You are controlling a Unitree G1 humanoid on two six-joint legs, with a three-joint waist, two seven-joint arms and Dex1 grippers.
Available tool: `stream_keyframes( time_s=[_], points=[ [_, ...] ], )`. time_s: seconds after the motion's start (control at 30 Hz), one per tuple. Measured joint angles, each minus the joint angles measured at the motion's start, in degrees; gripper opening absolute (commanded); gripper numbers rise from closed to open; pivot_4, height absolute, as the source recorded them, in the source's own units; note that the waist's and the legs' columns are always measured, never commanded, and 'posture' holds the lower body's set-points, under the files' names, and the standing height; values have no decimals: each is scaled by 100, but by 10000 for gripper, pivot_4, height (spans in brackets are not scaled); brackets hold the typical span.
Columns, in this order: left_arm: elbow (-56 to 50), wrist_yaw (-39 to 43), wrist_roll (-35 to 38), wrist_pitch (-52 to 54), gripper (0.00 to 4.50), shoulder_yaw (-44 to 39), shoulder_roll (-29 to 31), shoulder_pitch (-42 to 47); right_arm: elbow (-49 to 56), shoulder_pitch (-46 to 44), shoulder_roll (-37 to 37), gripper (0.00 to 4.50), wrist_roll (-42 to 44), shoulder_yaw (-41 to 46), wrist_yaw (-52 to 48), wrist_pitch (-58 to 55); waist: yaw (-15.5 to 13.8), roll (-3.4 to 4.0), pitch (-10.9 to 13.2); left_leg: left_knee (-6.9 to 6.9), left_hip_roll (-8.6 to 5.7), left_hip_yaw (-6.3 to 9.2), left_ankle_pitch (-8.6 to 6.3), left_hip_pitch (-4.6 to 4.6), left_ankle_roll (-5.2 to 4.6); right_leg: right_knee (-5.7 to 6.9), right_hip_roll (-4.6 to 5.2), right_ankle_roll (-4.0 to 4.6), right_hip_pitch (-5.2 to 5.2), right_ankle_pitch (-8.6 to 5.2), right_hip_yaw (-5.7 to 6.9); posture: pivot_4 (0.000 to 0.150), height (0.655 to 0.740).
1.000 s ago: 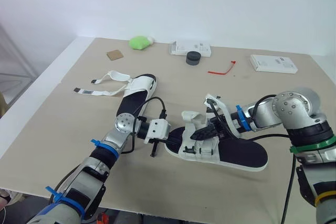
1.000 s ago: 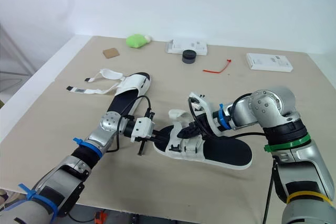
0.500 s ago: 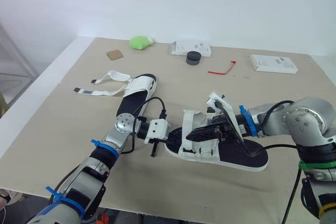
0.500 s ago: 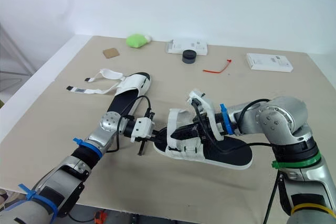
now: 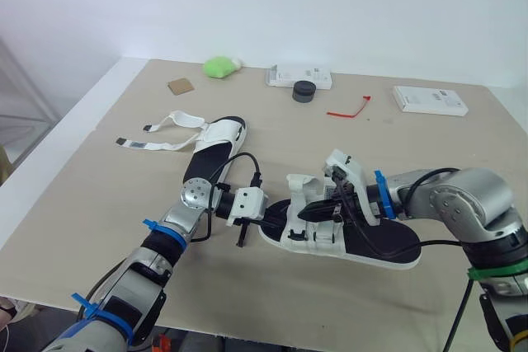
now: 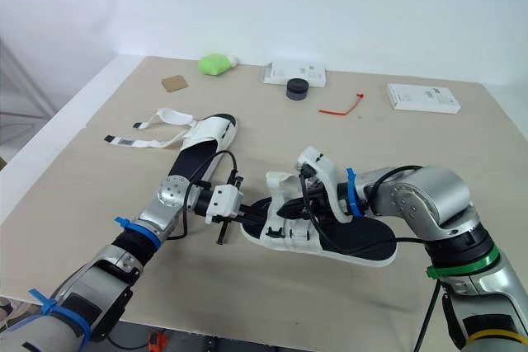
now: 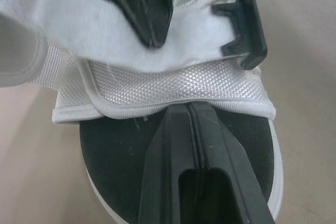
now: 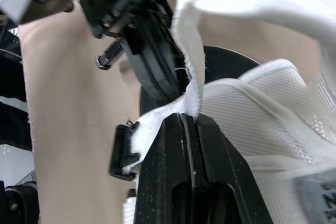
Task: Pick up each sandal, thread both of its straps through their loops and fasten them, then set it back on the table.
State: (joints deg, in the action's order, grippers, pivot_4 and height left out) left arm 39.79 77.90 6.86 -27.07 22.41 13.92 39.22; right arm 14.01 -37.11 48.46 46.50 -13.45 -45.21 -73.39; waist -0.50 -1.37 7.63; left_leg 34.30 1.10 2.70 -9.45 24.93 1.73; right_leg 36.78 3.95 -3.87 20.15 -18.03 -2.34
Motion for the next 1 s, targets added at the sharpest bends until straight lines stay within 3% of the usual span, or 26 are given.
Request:
stream_keyframes(
  time_s=[0.57, 0.83, 1.0],
  points=[
    [-19, -16, 5, 1, 0, 0, -2, -22, 742, 512, 217, 275, 185, 507, -980, 603, -2, -3, 2, 0, -5, -1, -1, -3, 1, -1, 0, -10, -7, -5, 6, 1500, 7400],
    [-20, -10, 6, 1, 0, 0, -3, -23, 1028, 656, 461, 275, -860, -138, -940, 1374, -2, -4, 2, 0, -7, -2, -2, -5, 3, -2, 1, -12, -7, -7, 6, 1500, 7400],
    [-20, -12, 5, 1, 0, 3, -18, -23, 1191, 719, 641, 275, -1022, -228, -1242, 1664, -4, -5, 3, 0, -10, -1, -2, -5, 4, -3, 3, -15, -11, -9, 8, 1500, 7400]
  ],
)
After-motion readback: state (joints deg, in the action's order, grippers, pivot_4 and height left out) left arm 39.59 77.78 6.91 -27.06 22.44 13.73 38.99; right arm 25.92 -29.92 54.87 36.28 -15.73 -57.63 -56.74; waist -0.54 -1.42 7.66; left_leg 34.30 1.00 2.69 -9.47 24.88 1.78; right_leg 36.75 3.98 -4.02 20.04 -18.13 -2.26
